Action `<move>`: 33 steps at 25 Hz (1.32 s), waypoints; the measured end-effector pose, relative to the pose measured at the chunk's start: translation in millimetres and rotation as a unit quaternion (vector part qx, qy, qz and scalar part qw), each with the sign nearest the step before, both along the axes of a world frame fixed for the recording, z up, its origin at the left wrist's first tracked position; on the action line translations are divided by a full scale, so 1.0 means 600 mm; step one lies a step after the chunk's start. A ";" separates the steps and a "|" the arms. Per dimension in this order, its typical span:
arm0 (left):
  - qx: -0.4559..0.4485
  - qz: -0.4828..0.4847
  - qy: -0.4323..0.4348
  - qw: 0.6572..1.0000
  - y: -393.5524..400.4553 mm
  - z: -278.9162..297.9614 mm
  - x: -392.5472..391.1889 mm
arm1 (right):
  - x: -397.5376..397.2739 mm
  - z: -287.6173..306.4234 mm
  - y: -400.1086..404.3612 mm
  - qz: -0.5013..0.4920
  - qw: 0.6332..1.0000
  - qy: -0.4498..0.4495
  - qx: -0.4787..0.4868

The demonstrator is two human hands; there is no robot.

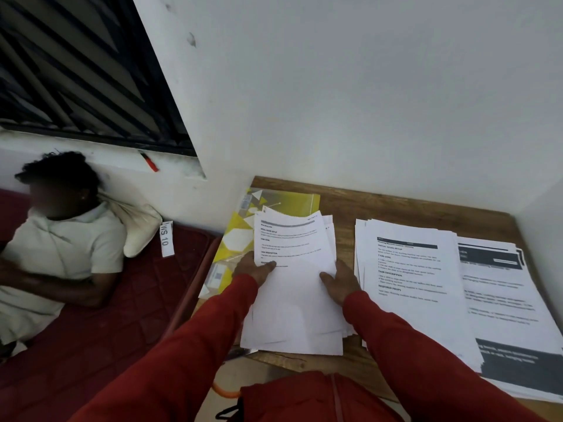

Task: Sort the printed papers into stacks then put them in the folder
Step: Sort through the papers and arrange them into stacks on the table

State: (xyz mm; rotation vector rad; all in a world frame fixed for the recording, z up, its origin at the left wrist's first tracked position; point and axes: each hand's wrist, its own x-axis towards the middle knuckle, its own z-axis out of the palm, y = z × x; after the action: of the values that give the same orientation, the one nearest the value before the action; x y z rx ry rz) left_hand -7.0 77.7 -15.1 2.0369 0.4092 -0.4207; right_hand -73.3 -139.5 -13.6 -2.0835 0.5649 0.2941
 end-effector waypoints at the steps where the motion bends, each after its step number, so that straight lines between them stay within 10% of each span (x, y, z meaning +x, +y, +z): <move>1: -0.010 -0.017 -0.023 1.000 -0.004 0.003 -0.004 | 0.002 0.000 -0.001 -0.002 1.000 0.003 0.008; 11: -0.230 -0.019 -0.219 0.948 -0.019 0.143 -0.052 | -0.016 0.130 -0.035 -0.095 0.935 -0.180 0.291; 17: -0.241 0.022 -0.320 0.916 -0.048 0.194 -0.069 | -0.031 0.209 -0.028 -0.082 0.910 -0.316 0.254; 33: -0.202 0.024 -0.347 0.916 -0.055 0.172 -0.137 | -0.091 0.192 -0.034 -0.072 0.914 -0.322 0.235</move>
State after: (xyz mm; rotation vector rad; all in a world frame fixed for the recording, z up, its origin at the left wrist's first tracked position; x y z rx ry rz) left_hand -89.0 44.7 88.4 1.6274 -0.0678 0.2468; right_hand -127.8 -159.6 101.6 -1.5293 0.2093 -0.3187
